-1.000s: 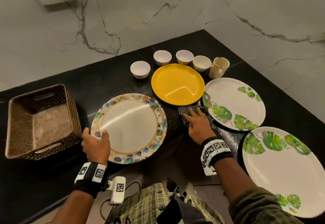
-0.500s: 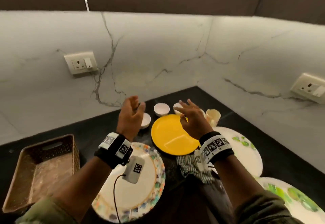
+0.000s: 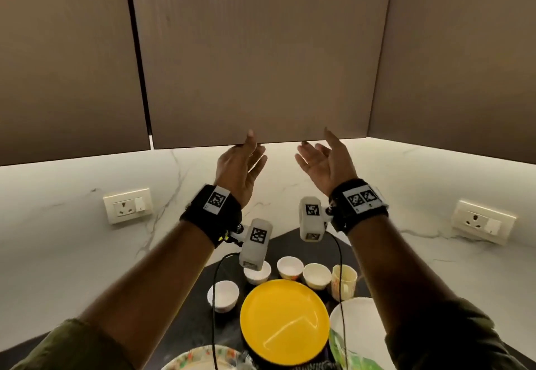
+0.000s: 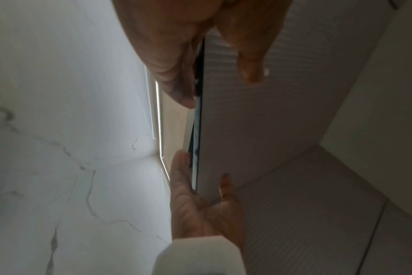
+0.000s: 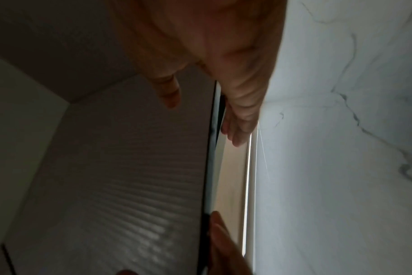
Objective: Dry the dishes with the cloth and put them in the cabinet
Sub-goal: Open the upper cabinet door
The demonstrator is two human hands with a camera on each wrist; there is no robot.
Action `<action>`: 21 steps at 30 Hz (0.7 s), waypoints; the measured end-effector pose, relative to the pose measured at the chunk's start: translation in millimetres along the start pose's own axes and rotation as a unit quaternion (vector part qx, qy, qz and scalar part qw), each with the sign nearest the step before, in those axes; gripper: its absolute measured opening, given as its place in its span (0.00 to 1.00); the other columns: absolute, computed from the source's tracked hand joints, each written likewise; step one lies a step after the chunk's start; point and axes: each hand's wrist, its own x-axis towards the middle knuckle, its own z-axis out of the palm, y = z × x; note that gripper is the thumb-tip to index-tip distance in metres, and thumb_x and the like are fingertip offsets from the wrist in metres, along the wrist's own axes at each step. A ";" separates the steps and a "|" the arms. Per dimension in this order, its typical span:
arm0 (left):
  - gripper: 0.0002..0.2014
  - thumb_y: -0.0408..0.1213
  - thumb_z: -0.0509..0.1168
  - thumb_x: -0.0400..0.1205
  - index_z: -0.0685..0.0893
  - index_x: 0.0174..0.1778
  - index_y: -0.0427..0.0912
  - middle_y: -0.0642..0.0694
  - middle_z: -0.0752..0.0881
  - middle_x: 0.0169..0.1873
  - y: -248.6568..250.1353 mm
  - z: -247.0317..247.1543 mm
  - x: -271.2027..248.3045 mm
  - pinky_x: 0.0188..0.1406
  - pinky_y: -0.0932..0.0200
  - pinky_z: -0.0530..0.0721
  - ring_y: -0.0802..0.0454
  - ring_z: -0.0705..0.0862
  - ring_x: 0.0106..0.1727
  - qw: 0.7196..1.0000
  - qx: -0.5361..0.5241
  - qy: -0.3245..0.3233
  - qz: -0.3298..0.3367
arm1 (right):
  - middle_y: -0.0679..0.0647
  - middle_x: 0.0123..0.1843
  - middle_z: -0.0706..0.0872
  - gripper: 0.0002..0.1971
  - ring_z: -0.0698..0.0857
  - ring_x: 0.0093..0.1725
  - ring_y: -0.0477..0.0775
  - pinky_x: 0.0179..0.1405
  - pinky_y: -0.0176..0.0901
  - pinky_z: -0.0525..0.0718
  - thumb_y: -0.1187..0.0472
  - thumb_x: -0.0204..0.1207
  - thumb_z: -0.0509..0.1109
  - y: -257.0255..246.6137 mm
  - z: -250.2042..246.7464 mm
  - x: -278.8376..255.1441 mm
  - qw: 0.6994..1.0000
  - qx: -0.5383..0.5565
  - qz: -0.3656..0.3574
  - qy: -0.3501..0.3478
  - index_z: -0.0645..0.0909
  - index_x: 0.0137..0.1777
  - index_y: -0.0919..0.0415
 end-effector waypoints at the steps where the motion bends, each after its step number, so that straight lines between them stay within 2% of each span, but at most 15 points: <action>1: 0.26 0.48 0.76 0.80 0.85 0.66 0.30 0.36 0.89 0.61 -0.7 0.9 1.6 0.65 0.52 0.88 0.46 0.89 0.61 1.000 -0.009 0.001 -0.002 | 0.65 0.71 0.84 0.25 0.84 0.72 0.64 0.76 0.61 0.78 0.52 0.85 0.70 -1.6 0.3 5.2 0.999 0.037 0.005 -0.020 0.70 0.74 0.64; 4: 0.23 0.46 0.75 0.82 0.85 0.66 0.32 0.36 0.89 0.61 -5.2 2.7 5.6 0.65 0.51 0.88 0.44 0.89 0.62 1.000 -0.020 -0.002 -0.004 | 0.62 0.61 0.90 0.13 0.84 0.72 0.63 0.75 0.62 0.79 0.58 0.87 0.68 -1.3 -0.6 14.5 0.990 0.134 0.001 -0.033 0.78 0.67 0.64; 6: 0.20 0.44 0.72 0.84 0.84 0.67 0.36 0.38 0.89 0.65 -5.3 6.7 6.8 0.66 0.51 0.88 0.45 0.88 0.66 1.000 -0.016 0.007 -0.003 | 0.62 0.62 0.90 0.13 0.85 0.71 0.61 0.72 0.57 0.83 0.60 0.85 0.70 0.6 -1.8 17.2 0.991 0.131 -0.005 -0.023 0.80 0.67 0.63; 8: 0.17 0.45 0.69 0.87 0.83 0.68 0.41 0.42 0.89 0.65 -5.2 12.3 9.0 0.67 0.50 0.87 0.48 0.88 0.66 1.000 -0.007 0.013 0.000 | 0.61 0.65 0.89 0.15 0.89 0.62 0.57 0.61 0.49 0.89 0.61 0.82 0.74 7.6 -2.4 19.3 0.995 0.103 -0.020 0.000 0.81 0.66 0.63; 10: 0.17 0.46 0.65 0.89 0.81 0.71 0.43 0.44 0.90 0.64 -8.9 17.6 13.0 0.67 0.50 0.87 0.50 0.89 0.65 1.000 -0.002 0.020 0.006 | 0.60 0.59 0.88 0.11 0.88 0.48 0.53 0.45 0.41 0.91 0.63 0.81 0.75 16.4 -1.4 16.2 0.995 0.081 -0.058 0.026 0.83 0.61 0.64; 11: 0.18 0.46 0.63 0.90 0.79 0.74 0.44 0.45 0.89 0.65 -11.9 20.3 15.3 0.65 0.50 0.87 0.51 0.90 0.64 1.000 0.001 0.017 0.020 | 0.60 0.57 0.87 0.09 0.86 0.45 0.52 0.40 0.38 0.89 0.64 0.81 0.74 19.2 -1.3 13.4 0.993 0.077 -0.080 0.027 0.83 0.59 0.64; 14: 0.18 0.41 0.59 0.92 0.72 0.78 0.43 0.43 0.86 0.69 -28.7 18.7 17.7 0.57 0.51 0.90 0.48 0.91 0.60 0.996 -0.008 -0.013 0.091 | 0.58 0.58 0.87 0.04 0.86 0.48 0.49 0.40 0.36 0.84 0.63 0.84 0.71 22.3 -8.8 0.0 0.989 0.039 -0.141 0.009 0.84 0.56 0.60; 17: 0.20 0.39 0.58 0.92 0.69 0.81 0.42 0.41 0.85 0.71 -39.0 10.9 12.2 0.60 0.48 0.90 0.43 0.91 0.62 0.987 -0.022 -0.062 0.143 | 0.54 0.63 0.89 0.08 0.88 0.59 0.49 0.41 0.37 0.82 0.60 0.85 0.69 19.1 -17.7 -20.6 0.981 -0.034 -0.189 -0.008 0.82 0.62 0.55; 19: 0.21 0.41 0.59 0.92 0.69 0.82 0.42 0.41 0.86 0.70 -39.8 10.1 4.7 0.61 0.47 0.90 0.41 0.90 0.63 0.985 -0.025 -0.078 0.153 | 0.53 0.67 0.88 0.13 0.87 0.63 0.49 0.40 0.36 0.81 0.59 0.85 0.69 16.8 -19.2 -36.7 0.977 -0.061 -0.202 -0.021 0.80 0.68 0.54; 21: 0.20 0.44 0.58 0.92 0.72 0.79 0.42 0.40 0.88 0.66 -36.5 8.6 -6.2 0.59 0.47 0.91 0.41 0.91 0.60 0.988 0.007 -0.066 0.141 | 0.52 0.70 0.87 0.16 0.86 0.66 0.49 0.40 0.36 0.80 0.59 0.86 0.68 15.7 -20.0 -52.6 0.975 -0.081 -0.206 -0.028 0.78 0.72 0.53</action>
